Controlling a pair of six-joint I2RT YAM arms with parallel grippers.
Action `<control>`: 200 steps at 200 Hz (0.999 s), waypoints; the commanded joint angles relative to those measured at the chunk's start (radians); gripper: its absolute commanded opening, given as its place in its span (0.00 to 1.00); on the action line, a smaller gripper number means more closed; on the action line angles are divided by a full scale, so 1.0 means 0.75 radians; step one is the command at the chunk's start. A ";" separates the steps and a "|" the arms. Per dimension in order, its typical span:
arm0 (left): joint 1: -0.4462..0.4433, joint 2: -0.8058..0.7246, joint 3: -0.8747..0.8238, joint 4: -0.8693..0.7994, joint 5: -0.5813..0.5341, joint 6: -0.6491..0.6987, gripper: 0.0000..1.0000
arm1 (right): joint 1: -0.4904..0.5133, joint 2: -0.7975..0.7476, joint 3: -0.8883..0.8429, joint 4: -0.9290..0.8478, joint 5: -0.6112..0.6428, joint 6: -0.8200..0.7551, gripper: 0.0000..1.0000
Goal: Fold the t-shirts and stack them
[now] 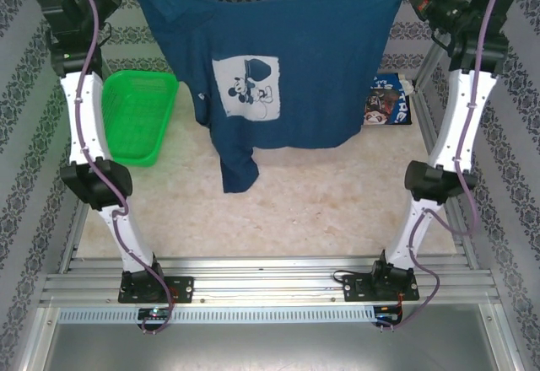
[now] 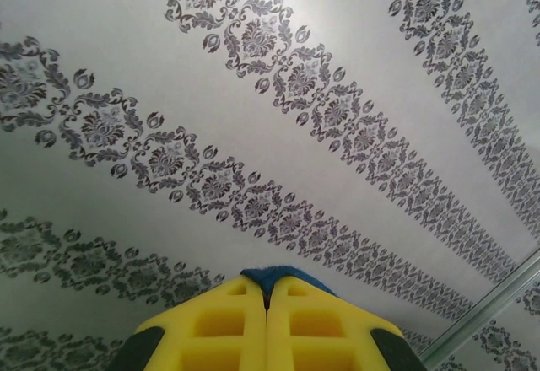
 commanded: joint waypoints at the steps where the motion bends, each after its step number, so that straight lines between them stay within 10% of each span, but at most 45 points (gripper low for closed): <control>1: 0.015 0.122 0.267 0.207 -0.102 -0.167 0.00 | -0.008 0.114 0.078 0.548 -0.009 0.318 0.00; 51: 0.096 0.168 0.435 0.427 -0.300 -0.233 0.00 | -0.031 0.169 0.072 0.994 0.172 0.300 0.00; 111: 0.159 0.222 0.185 0.899 -0.054 -0.442 0.00 | -0.025 0.286 -0.018 1.057 0.110 0.288 0.00; 141: 0.173 -0.026 -0.679 1.361 -0.021 -0.543 0.00 | 0.003 0.248 -0.236 0.664 -0.111 0.016 0.00; 200: 0.289 -0.403 -2.044 1.962 -0.071 -0.552 0.00 | -0.023 -0.509 -1.795 0.785 0.087 -0.351 0.00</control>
